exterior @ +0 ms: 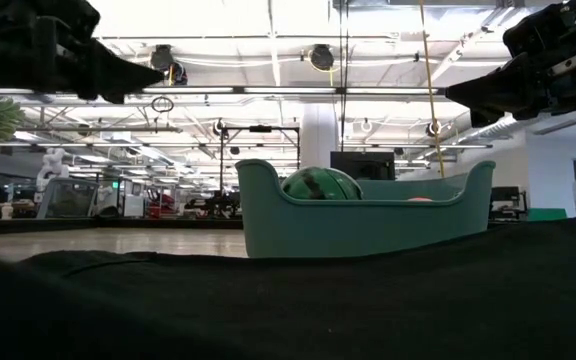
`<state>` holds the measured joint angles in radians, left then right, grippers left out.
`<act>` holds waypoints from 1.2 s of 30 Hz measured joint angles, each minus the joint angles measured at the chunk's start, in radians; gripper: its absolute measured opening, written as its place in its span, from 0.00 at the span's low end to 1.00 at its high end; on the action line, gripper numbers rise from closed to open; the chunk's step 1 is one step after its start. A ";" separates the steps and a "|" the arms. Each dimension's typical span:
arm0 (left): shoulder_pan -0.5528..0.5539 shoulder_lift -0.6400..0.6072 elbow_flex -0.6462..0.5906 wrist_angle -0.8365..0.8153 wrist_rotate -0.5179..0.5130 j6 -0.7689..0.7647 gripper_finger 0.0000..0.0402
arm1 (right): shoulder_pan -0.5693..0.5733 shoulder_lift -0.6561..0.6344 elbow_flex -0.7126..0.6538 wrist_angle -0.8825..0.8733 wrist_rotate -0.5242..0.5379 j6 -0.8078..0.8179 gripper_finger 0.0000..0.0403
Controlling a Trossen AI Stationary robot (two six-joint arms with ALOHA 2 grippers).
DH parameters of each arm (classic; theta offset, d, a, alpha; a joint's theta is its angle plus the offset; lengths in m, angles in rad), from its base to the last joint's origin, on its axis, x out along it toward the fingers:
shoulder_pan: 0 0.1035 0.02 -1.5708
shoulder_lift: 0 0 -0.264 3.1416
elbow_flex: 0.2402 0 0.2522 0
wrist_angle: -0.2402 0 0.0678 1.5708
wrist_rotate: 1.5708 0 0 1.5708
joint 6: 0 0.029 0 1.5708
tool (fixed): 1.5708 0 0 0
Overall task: Pick and placing Produce into tupperware
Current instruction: Put the red apple into the blue bin
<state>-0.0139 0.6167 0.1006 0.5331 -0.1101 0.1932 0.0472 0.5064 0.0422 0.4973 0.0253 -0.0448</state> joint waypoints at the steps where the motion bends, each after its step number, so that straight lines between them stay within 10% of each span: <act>1: 0.000 -0.023 -0.006 -0.001 0.000 0.005 0.00 | 0.000 0.000 0.000 0.000 0.000 0.003 0.00; 36: 0.000 -0.344 -0.062 -0.246 -0.044 0.013 0.00 | 0.000 -0.302 0.000 -0.093 0.024 -0.016 0.00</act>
<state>-0.0135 0.2725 0.0383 0.2869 -0.1536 0.2065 0.0467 0.2047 0.0422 0.4041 0.0490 -0.0612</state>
